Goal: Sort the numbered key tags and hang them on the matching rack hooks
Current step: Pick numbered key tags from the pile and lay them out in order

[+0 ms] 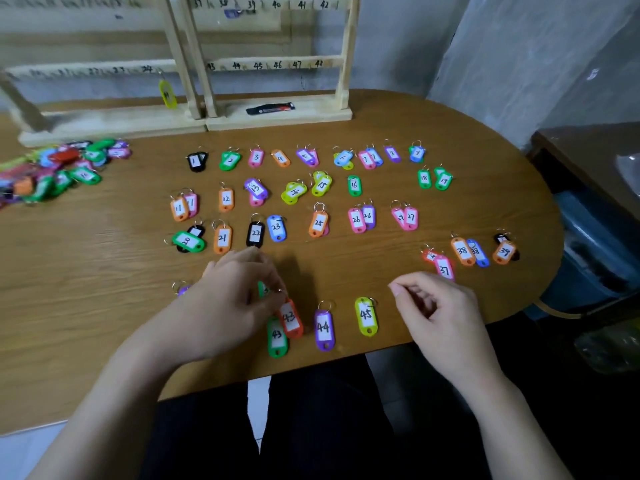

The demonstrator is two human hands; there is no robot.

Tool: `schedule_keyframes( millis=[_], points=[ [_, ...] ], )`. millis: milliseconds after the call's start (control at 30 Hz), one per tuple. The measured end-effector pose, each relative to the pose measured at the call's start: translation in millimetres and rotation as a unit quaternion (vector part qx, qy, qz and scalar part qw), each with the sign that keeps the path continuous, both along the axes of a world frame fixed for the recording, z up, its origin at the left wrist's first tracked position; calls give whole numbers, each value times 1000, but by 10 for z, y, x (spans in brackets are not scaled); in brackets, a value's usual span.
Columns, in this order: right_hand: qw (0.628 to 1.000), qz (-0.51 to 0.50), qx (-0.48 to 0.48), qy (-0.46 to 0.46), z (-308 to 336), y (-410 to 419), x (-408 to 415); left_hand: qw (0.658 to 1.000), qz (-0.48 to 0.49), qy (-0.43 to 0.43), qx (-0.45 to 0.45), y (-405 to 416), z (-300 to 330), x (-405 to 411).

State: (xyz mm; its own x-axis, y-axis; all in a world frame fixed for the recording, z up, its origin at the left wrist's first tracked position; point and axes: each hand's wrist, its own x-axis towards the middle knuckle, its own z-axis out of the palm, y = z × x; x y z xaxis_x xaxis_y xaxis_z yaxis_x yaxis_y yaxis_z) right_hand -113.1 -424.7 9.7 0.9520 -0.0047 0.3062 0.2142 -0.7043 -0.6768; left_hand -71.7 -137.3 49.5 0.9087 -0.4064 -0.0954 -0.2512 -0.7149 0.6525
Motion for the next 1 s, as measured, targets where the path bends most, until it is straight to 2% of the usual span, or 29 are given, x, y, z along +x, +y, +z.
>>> schedule_keyframes(
  millis=[267, 433, 633, 800, 1000],
  points=[
    [999, 28, -5, -22, -40, 203, 93, 996, 5, -49, 77, 103, -125, -104],
    [998, 52, -8, -29, 65, 351, 234, 993, 42, -100, 44, 224, -142, -124],
    [991, 125, -12, -35, 316, 863, 568, 981, 142, -132, 25, 742, -102, -187],
    [972, 228, -45, -35, 411, 1594, 895, 943, 284, -151, 81, 1652, -174, -194],
    [952, 283, -116, -23, 420, 2474, 1286, 882, 433, -172, 79, 2543, -315, -83]
  ],
)
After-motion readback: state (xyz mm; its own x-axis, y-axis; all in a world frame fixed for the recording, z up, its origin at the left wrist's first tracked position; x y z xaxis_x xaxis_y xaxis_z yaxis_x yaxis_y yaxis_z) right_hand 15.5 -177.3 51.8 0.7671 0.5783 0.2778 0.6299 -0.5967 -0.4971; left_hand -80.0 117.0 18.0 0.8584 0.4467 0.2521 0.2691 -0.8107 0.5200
